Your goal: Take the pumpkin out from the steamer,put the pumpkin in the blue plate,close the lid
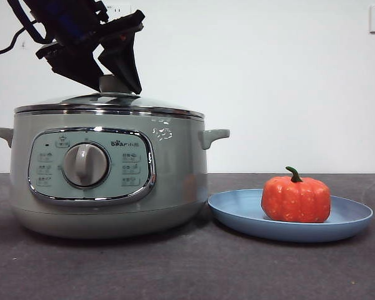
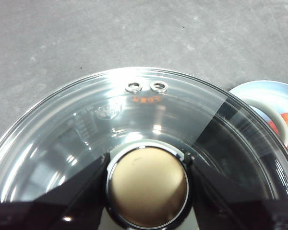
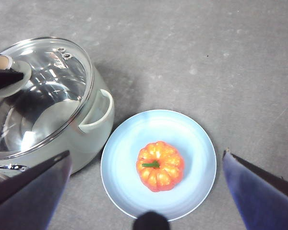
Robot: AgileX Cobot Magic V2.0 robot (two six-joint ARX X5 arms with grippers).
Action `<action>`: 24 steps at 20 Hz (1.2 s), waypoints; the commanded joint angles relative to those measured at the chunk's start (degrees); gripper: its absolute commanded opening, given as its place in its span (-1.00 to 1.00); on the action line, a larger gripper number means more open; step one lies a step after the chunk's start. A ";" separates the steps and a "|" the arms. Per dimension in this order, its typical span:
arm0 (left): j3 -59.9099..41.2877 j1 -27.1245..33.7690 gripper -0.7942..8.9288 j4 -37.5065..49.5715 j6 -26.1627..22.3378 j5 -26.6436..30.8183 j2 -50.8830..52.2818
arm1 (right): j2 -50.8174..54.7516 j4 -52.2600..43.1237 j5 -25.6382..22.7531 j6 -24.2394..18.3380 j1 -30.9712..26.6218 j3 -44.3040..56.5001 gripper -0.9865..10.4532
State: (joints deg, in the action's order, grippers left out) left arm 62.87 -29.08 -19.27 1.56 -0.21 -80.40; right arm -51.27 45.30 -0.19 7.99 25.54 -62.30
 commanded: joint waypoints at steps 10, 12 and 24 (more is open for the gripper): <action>0.15 -0.22 -0.04 -1.51 0.39 -0.02 0.42 | 0.07 -0.24 -0.13 0.55 0.13 0.37 0.10; 0.15 -0.22 -0.06 -2.75 0.39 -0.07 1.81 | 0.07 -0.24 -0.13 0.52 0.13 0.37 0.10; -3.10 -2.58 -0.85 -17.77 1.62 2.62 25.16 | 6.88 -7.56 -0.96 -0.55 1.73 6.27 -0.85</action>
State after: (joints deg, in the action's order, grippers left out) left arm 60.66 -31.51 -36.62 3.49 2.37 -55.29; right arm -44.58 38.04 -1.10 7.73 27.18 -57.14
